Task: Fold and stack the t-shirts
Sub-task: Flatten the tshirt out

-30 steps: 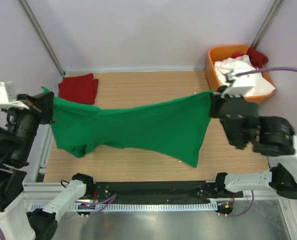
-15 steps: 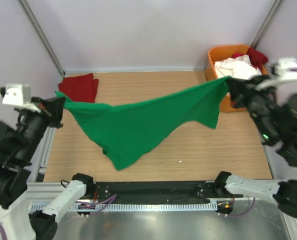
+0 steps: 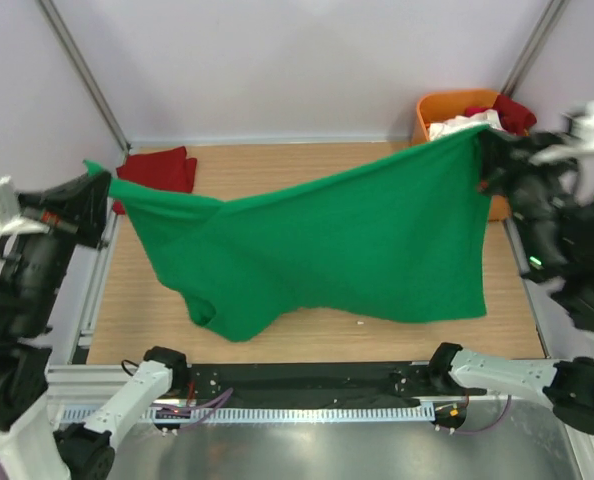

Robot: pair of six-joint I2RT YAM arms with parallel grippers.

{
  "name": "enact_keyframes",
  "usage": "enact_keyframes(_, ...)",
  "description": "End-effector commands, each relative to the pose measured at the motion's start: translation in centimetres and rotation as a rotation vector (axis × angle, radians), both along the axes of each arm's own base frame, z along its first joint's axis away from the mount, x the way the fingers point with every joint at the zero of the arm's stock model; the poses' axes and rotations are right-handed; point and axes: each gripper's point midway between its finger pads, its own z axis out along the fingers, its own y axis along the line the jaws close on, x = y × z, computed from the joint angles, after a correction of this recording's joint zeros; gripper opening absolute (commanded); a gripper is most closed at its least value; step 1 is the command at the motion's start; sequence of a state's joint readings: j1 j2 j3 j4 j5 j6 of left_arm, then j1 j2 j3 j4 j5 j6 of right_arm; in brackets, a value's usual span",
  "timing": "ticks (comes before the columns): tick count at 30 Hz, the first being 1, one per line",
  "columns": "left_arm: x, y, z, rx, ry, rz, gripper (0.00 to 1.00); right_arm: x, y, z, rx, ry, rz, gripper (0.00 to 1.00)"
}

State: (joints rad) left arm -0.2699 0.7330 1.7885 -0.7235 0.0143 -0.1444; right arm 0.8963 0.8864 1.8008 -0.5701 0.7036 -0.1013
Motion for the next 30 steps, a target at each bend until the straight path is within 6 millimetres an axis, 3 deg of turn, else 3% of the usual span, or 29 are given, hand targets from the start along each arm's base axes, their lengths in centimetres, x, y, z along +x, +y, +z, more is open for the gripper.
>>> enact_keyframes(1,7.5,-0.4,0.5,0.029,0.059,0.088,0.0,6.7,2.2,-4.4,-0.261,0.183,-0.328,0.01)
enact_keyframes(3,10.1,-1.1,0.0,0.038,0.09,0.094,0.0,9.4,2.6,-5.6,-0.302,0.217,-0.388,0.01)
enact_keyframes(4,13.6,-1.9,-1.2,0.052,0.136,0.098,0.0,11.7,3.5,-6.9,-0.281,0.243,-0.375,0.01)
enact_keyframes(5,15.2,-2.2,-1.8,0.058,0.156,0.107,0.0,13.5,3.6,-8.0,-0.274,0.264,-0.363,0.01)
enact_keyframes(6,17.3,-2.8,-3.0,0.074,0.19,0.108,0.0,16.1,2.4,-9.5,-0.271,0.295,-0.349,0.01)
enact_keyframes(7,19.2,-3.1,-3.6,0.082,0.206,0.113,0.0,19.1,2.8,-11.8,-0.27,0.339,-0.347,0.01)
enact_keyframes(8,23.4,-4.1,-6.6,0.119,0.286,0.117,0.0,21.0,2.8,-13.4,-0.245,0.371,-0.343,0.01)
enact_keyframes(9,25.6,-4.6,-8.3,0.131,0.324,0.11,0.0,23.1,1.5,-14.8,-0.225,0.393,-0.367,0.01)
enact_keyframes(10,27.8,-4.1,-9.3,0.125,0.354,0.107,0.0,26.3,1.8,-18.7,-0.256,0.471,-0.391,0.01)
enact_keyframes(11,33.2,-5.0,-15.7,0.142,0.513,0.095,0.0,27.9,1.4,-20.3,-0.233,0.499,-0.422,0.01)
enact_keyframes(12,35.2,-4.8,-15.6,0.135,0.524,0.099,0.0,29.8,0.5,-21.7,-0.223,0.525,-0.454,0.01)
enact_keyframes(13,37.9,-4.9,-18.7,0.15,0.597,0.102,0.02,31.3,0.2,-23.4,-0.219,0.56,-0.467,0.01)
enact_keyframes(14,39.2,-5.0,-22.5,0.159,0.723,0.105,0.33,34.3,0.4,-29.1,-0.245,0.67,-0.47,0.03)
enact_keyframes(15,43.6,-5.4,-26.7,0.154,0.812,0.113,0.54,35.5,0.5,-29.2,-0.217,0.706,-0.458,0.51)
enact_keyframes(16,44.6,-5.3,-35.9,0.139,1.061,0.127,0.96,38.6,1.0,-31.1,-0.195,0.744,-0.452,0.85)
enact_keyframes(17,43.8,-5.2,-31.8,0.122,1.007,0.114,1.0,38.8,0.7,-32.3,-0.221,0.79,-0.472,0.85)
enact_keyframes(18,45.3,-6.0,-33.3,0.071,1.018,0.095,1.0,38.0,0.6,-33.7,-0.244,0.865,-0.481,0.95)
enact_keyframes(19,45.0,-6.8,-34.2,0.058,1.047,0.07,1.0,38.1,0.7,-34.2,-0.245,0.887,-0.479,0.96)
enact_keyframes(20,44.7,-7.0,-34.3,0.052,1.048,0.076,1.0,37.9,0.9,-34.8,-0.249,0.905,-0.478,0.98)
enact_keyframes(22,43.2,-7.2,-33.8,0.032,1.01,0.097,1.0,37.3,1.5,-33.1,-0.214,0.854,-0.455,1.0)
enact_keyframes(23,42.6,-7.3,-33.7,0.014,1.001,0.089,1.0,36.3,1.8,-35.3,-0.235,0.9,-0.429,1.0)
enact_keyframes(24,41.5,-7.2,-35.4,0.01,1.034,0.093,1.0,35.7,2.1,-31.7,-0.185,0.811,-0.408,1.0)
enact_keyframes(25,40.3,-6.9,-32.9,-0.014,1.0,0.104,1.0,35.2,2.4,-31.4,-0.168,0.802,-0.393,1.0)
enact_keyframes(26,39.7,-6.4,-32.9,-0.019,1.008,0.135,1.0,34.2,3.0,-32.4,-0.17,0.828,-0.357,1.0)
enact_keyframes(27,38.6,-6.3,-33.6,-0.02,1.036,0.138,1.0,33.6,3.5,-32.0,-0.158,0.818,-0.334,1.0)
enact_keyframes(28,37.7,-6.2,-32.7,-0.031,1.028,0.137,1.0,32.5,3.7,-30.2,-0.131,0.792,-0.317,1.0)
enact_keyframes(29,37.0,-6.3,-32.8,-0.033,1.036,0.136,1.0,31.4,4.3,-31.7,-0.149,0.825,-0.297,1.0)
enact_keyframes(30,36.0,-6.5,-34.5,-0.021,1.078,0.134,1.0,30.8,5.1,-31.8,-0.142,0.824,-0.26,1.0)
